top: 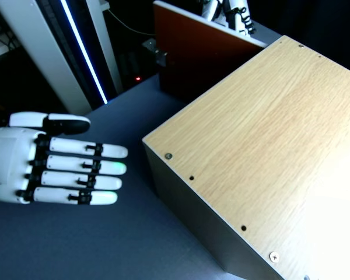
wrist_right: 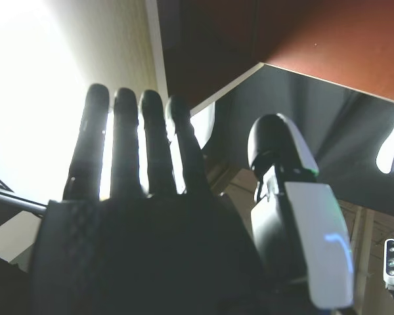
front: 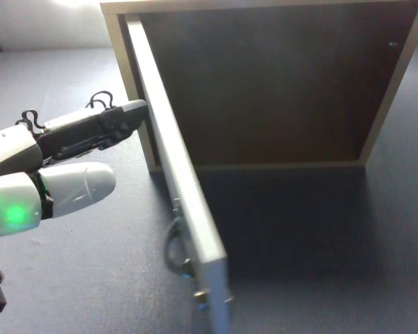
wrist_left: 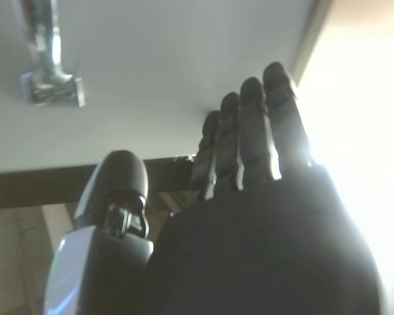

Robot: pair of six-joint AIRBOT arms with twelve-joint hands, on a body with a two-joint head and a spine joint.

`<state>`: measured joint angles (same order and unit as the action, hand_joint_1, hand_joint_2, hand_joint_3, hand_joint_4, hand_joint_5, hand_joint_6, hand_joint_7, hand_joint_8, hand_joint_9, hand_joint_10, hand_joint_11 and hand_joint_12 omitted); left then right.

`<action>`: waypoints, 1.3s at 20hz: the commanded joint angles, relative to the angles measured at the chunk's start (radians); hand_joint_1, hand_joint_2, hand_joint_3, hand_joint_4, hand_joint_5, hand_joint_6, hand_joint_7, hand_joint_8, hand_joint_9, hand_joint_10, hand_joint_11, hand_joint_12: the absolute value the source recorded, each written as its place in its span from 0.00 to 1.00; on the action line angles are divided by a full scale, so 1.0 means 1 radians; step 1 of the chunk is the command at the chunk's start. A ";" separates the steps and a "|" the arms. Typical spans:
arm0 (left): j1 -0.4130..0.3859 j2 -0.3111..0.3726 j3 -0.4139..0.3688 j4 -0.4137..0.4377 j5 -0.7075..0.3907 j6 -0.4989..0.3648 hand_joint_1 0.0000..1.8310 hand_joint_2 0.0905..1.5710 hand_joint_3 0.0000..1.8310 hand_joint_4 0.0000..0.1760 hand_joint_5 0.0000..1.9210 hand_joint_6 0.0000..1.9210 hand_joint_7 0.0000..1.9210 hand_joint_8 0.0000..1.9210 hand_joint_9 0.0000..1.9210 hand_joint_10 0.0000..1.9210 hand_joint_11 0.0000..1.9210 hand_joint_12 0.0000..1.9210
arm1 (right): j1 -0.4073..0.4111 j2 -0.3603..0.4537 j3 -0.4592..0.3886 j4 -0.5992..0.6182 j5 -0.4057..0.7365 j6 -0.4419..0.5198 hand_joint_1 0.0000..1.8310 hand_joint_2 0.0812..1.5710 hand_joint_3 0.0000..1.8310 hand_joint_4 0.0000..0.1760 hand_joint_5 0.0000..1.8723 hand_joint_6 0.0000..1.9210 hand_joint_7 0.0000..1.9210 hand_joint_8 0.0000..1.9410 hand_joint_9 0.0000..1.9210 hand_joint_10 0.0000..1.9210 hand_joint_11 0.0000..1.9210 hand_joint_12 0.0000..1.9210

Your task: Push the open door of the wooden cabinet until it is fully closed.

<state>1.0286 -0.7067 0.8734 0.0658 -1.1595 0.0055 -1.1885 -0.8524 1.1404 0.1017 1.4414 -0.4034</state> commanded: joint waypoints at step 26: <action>-0.214 -0.164 0.105 0.162 0.085 -0.006 0.03 0.96 0.00 0.00 0.04 0.00 0.05 0.00 0.06 0.00 0.08 0.00 | 0.006 -0.006 0.013 0.030 0.122 0.009 0.13 0.84 0.00 0.00 0.12 0.00 0.11 0.00 0.09 0.00 0.02 0.15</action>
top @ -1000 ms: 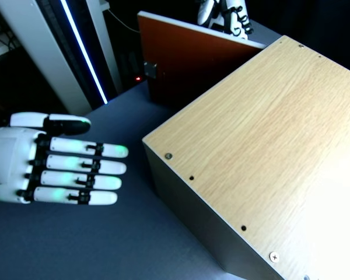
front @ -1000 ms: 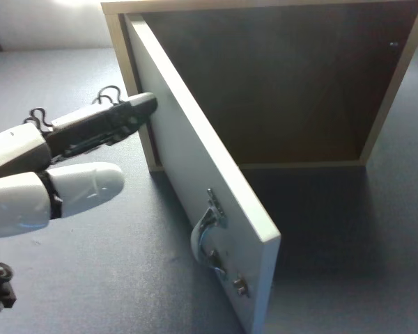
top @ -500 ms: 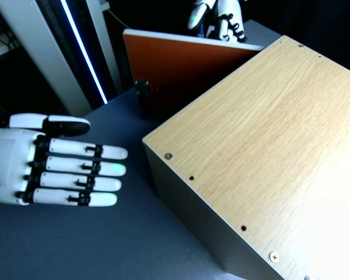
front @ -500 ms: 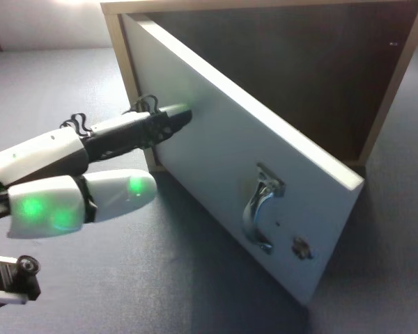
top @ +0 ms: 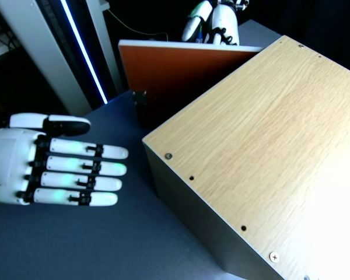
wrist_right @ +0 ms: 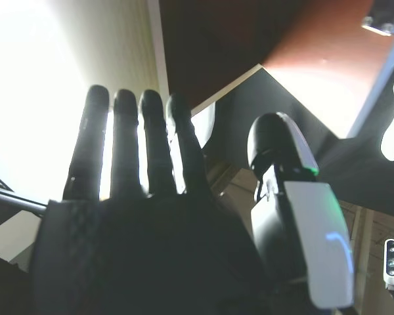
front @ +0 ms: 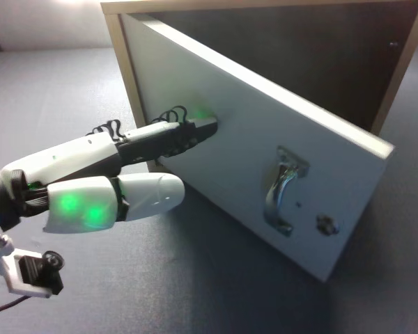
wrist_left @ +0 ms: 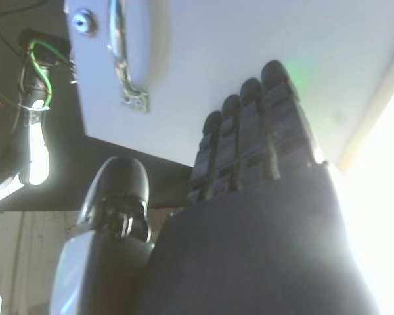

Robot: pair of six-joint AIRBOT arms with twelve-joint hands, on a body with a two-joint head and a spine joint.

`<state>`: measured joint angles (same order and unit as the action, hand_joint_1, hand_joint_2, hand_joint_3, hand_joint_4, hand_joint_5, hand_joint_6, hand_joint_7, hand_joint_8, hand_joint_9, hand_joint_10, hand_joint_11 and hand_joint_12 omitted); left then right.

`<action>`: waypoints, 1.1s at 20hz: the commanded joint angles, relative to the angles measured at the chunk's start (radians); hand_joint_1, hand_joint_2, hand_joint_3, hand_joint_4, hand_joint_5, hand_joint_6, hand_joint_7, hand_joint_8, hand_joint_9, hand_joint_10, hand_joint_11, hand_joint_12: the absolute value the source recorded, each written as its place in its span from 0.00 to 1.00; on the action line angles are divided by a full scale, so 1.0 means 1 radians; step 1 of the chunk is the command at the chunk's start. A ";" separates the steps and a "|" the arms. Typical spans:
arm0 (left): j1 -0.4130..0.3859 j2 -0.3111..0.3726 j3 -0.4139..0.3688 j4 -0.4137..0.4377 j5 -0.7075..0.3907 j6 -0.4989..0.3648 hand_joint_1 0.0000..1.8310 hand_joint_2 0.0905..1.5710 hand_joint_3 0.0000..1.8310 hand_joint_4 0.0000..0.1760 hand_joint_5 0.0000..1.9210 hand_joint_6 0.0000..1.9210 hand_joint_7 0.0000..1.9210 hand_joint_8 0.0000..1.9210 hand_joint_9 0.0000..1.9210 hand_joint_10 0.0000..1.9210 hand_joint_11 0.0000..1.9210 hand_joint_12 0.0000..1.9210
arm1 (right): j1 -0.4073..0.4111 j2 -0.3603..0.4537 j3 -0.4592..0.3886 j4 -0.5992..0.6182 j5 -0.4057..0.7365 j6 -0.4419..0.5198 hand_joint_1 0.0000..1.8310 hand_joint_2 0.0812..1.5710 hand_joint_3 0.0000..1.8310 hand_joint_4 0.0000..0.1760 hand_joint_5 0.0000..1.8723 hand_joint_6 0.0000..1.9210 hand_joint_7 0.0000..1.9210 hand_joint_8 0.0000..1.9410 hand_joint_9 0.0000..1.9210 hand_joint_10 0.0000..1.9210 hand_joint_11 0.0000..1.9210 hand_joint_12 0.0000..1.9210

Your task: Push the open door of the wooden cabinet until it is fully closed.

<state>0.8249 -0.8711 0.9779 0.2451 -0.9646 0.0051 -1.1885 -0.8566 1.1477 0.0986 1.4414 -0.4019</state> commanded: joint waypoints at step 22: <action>-0.209 -0.095 0.098 -0.017 0.007 -0.005 0.09 0.92 0.00 0.00 0.03 0.00 0.04 0.00 0.06 0.00 0.10 0.03 | 0.006 -0.002 0.009 0.033 0.122 0.013 0.13 0.85 0.00 0.00 0.13 0.00 0.10 0.00 0.09 0.00 0.04 0.15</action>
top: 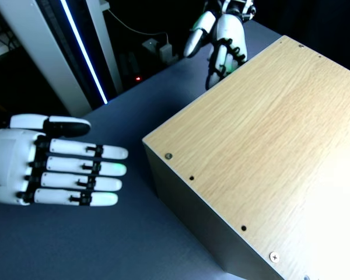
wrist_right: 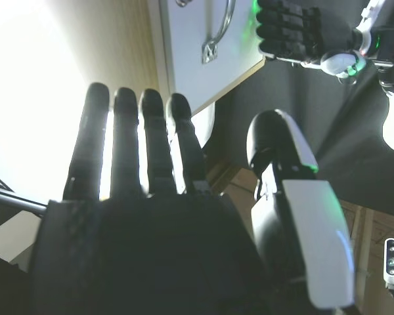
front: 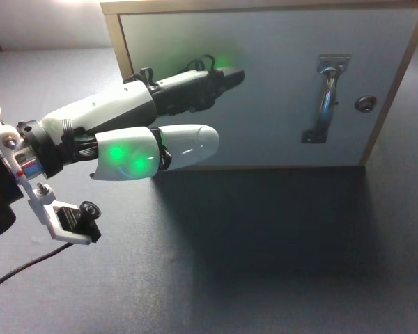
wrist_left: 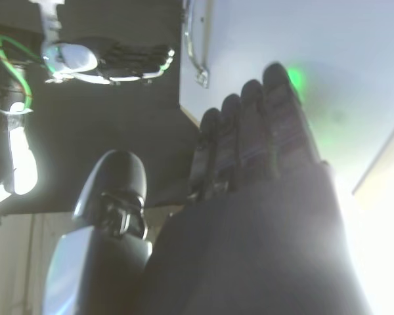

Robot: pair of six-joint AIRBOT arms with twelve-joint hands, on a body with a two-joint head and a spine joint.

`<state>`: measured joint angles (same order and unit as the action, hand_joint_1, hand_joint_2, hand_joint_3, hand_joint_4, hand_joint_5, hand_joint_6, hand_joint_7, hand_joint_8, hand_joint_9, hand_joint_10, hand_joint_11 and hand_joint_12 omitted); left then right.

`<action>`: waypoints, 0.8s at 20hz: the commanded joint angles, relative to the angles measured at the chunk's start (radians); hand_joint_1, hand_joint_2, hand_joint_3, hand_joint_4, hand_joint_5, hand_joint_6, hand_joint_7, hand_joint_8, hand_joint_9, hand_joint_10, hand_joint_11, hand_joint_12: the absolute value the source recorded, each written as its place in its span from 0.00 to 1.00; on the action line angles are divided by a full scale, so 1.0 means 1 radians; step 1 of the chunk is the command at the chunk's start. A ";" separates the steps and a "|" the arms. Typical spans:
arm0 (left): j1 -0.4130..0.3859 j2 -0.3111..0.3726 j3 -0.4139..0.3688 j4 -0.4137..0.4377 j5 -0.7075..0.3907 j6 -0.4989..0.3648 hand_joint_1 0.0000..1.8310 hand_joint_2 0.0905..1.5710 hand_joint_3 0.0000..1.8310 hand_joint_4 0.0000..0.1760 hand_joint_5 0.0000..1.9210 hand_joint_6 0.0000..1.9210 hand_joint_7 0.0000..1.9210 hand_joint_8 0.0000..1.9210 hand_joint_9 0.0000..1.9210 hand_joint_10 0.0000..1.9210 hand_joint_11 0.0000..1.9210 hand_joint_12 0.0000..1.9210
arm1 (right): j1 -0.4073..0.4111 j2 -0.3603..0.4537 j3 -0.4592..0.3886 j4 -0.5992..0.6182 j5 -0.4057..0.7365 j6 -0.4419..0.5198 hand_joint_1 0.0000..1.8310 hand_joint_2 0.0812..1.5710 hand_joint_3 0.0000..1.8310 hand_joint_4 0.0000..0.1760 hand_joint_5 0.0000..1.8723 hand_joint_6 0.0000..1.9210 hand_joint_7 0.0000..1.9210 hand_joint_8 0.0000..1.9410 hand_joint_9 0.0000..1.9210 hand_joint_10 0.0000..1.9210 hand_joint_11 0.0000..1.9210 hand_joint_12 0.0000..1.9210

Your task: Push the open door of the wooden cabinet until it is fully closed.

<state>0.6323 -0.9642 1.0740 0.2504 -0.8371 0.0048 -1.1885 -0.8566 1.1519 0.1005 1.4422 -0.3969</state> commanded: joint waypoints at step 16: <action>0.249 0.249 -0.167 -0.238 -0.447 -0.005 0.14 0.87 0.00 0.00 0.08 0.00 0.08 0.00 0.08 0.00 0.00 0.29 | 0.006 0.002 -0.007 0.032 0.159 0.015 0.14 0.85 0.00 0.00 0.11 0.00 0.10 0.00 0.07 0.00 0.01 0.13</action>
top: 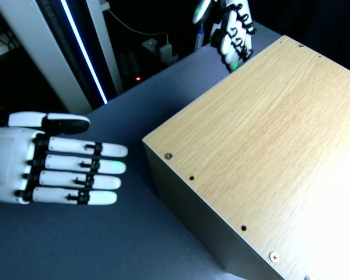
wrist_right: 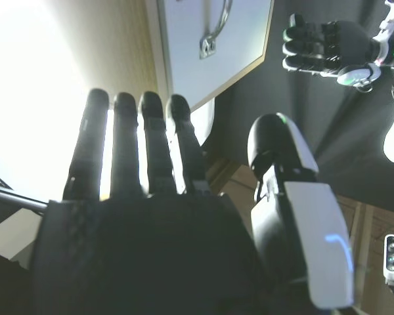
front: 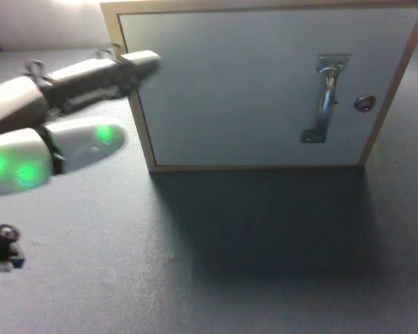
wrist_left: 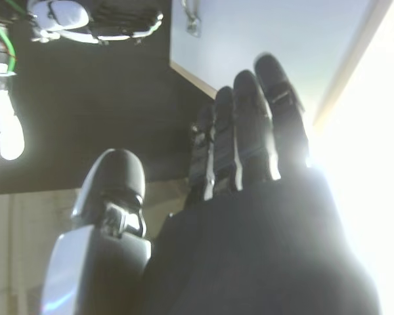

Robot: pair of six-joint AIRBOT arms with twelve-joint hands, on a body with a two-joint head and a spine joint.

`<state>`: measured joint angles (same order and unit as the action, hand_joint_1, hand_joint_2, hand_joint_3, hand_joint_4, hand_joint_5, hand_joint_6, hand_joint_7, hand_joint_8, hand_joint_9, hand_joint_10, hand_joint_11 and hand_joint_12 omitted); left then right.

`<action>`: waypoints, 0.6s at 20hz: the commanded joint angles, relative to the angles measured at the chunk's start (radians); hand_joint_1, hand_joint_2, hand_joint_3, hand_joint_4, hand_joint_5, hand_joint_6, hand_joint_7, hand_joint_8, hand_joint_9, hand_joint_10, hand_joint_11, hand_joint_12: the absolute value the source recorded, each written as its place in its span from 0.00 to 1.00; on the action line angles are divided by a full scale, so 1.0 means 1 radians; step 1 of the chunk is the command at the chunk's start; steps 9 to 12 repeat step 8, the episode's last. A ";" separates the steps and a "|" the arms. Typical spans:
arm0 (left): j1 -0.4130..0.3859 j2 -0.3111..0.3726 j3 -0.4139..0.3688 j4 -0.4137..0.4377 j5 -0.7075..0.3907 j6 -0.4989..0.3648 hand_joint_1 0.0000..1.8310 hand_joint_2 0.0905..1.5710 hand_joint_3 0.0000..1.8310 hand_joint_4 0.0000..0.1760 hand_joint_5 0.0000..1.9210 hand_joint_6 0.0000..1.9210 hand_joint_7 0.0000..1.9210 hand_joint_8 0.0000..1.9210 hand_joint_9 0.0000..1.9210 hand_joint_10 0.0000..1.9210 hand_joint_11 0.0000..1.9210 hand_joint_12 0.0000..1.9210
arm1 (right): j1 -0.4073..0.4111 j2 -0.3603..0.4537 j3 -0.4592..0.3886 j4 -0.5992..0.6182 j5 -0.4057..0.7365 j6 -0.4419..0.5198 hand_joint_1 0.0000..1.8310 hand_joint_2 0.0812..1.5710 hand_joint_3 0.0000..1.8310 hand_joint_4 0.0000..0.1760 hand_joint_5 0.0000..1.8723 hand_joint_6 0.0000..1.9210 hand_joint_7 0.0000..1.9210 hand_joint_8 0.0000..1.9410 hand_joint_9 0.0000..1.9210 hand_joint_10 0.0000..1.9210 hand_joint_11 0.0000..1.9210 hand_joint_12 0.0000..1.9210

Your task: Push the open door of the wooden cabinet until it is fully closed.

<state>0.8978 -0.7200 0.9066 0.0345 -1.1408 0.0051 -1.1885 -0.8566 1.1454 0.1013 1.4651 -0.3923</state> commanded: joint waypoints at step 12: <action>0.158 0.028 -0.045 -0.233 -0.376 -0.005 0.18 0.88 0.00 0.00 0.08 0.00 0.07 0.00 0.05 0.01 0.01 0.10 | 0.005 0.001 -0.016 0.073 0.232 0.010 0.21 0.85 0.01 0.00 0.14 0.00 0.11 0.00 0.09 0.00 0.00 0.21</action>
